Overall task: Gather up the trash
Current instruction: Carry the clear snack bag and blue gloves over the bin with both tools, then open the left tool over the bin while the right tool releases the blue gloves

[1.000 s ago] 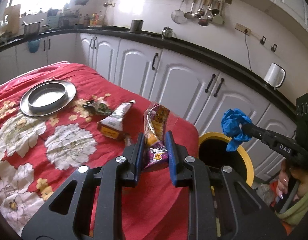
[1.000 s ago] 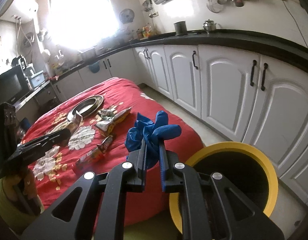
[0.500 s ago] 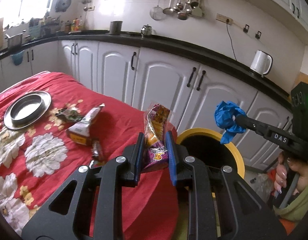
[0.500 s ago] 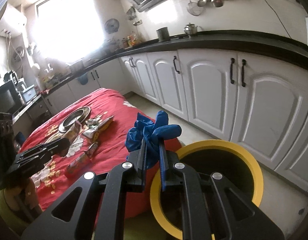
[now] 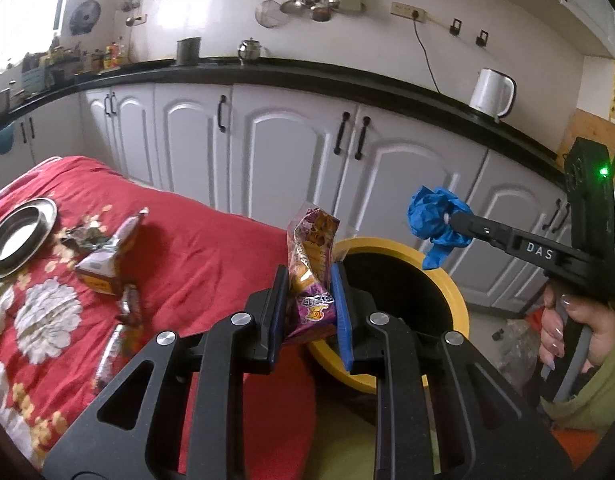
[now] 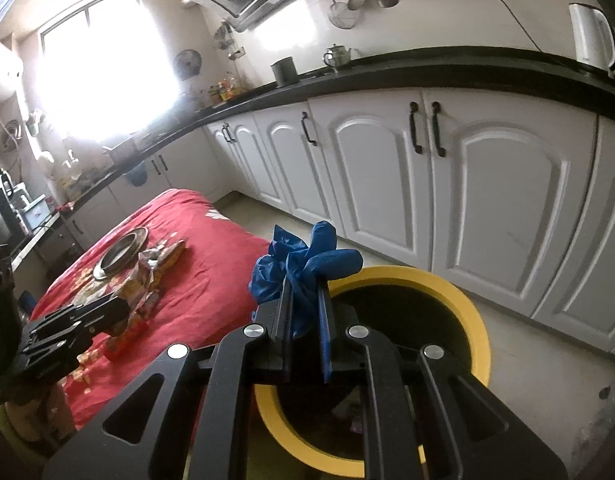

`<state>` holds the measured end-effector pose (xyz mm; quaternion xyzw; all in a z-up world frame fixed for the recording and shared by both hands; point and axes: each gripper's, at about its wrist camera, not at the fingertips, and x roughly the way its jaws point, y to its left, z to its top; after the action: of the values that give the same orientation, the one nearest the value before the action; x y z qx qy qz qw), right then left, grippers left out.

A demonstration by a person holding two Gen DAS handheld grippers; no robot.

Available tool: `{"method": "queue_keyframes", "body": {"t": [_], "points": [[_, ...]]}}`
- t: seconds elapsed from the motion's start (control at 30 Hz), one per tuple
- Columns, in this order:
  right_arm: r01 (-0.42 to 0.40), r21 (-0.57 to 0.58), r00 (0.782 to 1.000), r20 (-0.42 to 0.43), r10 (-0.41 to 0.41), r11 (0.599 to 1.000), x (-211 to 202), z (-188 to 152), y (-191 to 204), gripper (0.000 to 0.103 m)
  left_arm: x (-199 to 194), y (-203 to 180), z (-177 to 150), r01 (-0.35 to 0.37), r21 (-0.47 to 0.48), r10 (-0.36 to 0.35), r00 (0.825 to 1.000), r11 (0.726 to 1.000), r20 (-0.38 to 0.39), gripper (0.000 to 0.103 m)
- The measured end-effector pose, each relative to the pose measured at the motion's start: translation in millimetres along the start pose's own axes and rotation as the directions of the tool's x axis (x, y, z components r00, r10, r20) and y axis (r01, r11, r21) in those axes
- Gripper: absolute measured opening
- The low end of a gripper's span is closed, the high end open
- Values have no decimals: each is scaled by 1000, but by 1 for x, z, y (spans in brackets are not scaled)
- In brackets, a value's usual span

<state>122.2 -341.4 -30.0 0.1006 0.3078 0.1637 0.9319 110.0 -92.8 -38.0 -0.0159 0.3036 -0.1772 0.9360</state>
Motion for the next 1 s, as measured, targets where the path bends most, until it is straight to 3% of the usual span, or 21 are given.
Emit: {"method": "queue_keyframes", "body": {"t": [1.0], "points": [[74,109,997,-32,-71,991,7,-13,-56,11,71,-61,-21,140,113,-123,982,984,-146,16]]}}
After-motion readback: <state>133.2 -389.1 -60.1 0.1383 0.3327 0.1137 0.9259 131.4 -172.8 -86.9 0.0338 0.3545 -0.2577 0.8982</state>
